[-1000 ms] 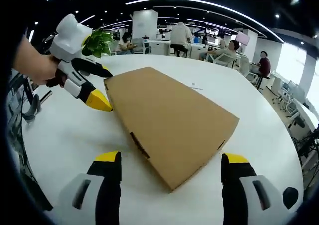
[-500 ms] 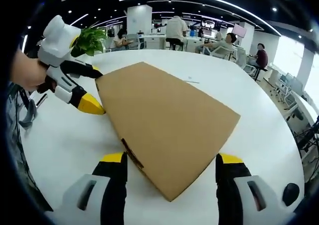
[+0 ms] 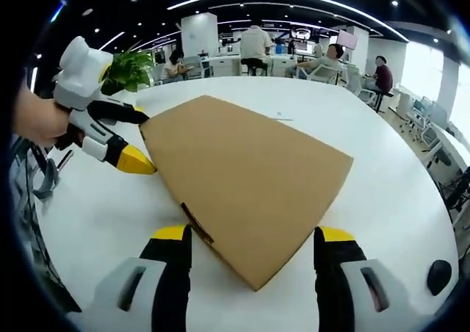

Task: Operate the shoe box by opening the lid, removing the specified soft item, and placing it in the target area until the item is outside and the box remains undamaged.

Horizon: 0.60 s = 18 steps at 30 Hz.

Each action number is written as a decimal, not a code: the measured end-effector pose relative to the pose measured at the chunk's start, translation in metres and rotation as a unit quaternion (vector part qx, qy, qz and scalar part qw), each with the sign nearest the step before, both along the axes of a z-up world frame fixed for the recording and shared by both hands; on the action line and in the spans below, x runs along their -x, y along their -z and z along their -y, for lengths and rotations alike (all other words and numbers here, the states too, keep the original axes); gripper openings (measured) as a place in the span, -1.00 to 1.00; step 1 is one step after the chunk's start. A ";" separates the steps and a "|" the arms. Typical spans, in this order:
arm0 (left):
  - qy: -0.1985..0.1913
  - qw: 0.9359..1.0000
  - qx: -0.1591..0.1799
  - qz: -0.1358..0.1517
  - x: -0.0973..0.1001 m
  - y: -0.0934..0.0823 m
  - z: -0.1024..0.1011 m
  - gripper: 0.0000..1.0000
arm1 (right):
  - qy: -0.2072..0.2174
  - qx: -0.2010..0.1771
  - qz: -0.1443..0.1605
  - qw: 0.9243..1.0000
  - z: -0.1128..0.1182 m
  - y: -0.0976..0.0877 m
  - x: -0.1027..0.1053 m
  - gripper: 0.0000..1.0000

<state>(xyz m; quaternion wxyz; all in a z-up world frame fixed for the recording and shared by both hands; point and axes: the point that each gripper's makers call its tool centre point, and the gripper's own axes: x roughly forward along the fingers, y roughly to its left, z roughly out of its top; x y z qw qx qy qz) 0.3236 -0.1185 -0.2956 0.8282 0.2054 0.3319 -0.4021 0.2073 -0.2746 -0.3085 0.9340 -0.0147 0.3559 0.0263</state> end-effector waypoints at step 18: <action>-0.043 0.999 0.022 0.013 0.015 -0.001 -0.007 0.72 | -0.013 0.019 -0.009 1.000 0.003 -0.005 0.004 0.28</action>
